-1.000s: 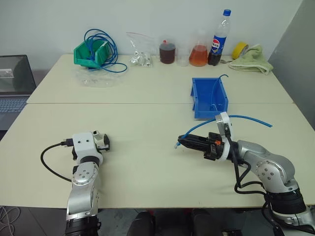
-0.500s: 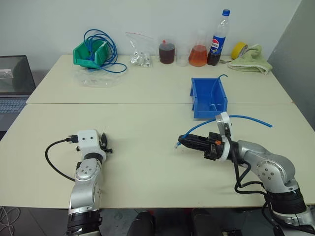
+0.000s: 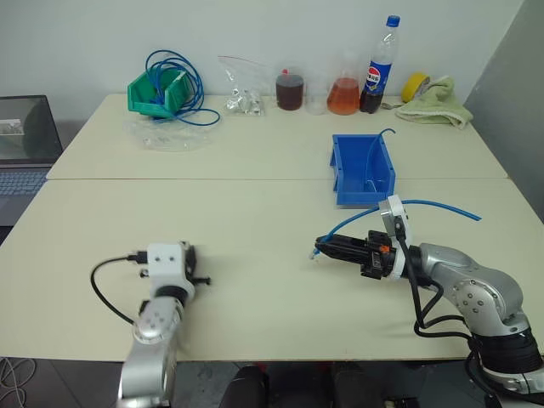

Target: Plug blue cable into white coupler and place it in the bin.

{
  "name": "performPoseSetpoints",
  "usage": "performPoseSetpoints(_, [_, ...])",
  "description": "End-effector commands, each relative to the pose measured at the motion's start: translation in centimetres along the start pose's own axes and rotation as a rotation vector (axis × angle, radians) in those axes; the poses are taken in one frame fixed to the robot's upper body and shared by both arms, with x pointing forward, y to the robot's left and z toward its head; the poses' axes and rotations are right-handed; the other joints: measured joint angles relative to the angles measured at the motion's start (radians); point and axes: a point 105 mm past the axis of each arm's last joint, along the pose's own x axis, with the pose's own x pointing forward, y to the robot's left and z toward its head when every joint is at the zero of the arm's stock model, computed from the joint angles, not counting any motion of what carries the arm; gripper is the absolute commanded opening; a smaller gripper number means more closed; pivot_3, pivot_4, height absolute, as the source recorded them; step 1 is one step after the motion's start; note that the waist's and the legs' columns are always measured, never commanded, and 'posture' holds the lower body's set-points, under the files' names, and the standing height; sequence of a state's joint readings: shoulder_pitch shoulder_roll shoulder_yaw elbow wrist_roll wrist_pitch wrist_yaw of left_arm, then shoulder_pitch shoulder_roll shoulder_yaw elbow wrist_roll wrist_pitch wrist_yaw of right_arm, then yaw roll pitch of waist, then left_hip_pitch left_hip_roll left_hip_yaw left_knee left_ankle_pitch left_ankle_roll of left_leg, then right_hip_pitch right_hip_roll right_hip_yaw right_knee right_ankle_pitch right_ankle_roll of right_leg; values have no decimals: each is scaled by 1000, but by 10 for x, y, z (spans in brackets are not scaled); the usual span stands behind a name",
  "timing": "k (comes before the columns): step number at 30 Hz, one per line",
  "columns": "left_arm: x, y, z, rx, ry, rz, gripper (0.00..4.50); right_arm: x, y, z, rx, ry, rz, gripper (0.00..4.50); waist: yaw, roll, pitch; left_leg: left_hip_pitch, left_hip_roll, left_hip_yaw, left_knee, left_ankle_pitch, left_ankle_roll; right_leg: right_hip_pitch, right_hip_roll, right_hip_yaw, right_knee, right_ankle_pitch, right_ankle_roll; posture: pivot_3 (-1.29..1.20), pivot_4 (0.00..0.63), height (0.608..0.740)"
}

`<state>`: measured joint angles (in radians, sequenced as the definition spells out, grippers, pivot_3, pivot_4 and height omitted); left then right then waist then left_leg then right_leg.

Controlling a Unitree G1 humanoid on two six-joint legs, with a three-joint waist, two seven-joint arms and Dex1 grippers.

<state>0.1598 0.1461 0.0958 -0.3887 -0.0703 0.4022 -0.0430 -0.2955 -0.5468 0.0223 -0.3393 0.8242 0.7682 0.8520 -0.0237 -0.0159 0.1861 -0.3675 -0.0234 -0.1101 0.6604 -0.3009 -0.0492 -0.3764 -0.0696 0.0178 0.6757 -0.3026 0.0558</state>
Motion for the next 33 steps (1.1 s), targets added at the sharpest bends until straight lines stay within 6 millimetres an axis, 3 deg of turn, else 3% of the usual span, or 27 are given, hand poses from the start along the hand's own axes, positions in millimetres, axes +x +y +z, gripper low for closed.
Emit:
performPoseSetpoints(1, [-8, -23, 5, -39, 1, -66, 607, -3, 7, 10, -58, -22, 22, 109, 6, 0, 0, 0, -1, -1, 0, 0, 0, 1, 0, -1, -1, 0, 0, 0, 150, 740])
performPoseSetpoints(13, [2, -50, 1, -6, 7, -162, 607, -8, 7, 6, -42, -6, 15, 109, 21, 0, 0, 1, -4, -1, 0, 0, 0, 3, 1, -3, -1, 0, 1, 0, 150, 740])
performPoseSetpoints(19, [3, -81, 9, -12, -40, -280, 607, -14, 9, 5, -36, 3, 9, 109, 25, 0, 0, 0, -4, 0, 1, 0, 0, 3, 1, -3, -2, 1, 1, 0, 150, 740])
performPoseSetpoints(33, [2, -80, -7, 19, 30, -271, 607, -15, 12, 3, -25, 10, 1, 109, 24, 0, 0, 1, -4, -1, 0, 0, 0, 3, 1, -2, -3, 1, 1, 0, 150, 740])
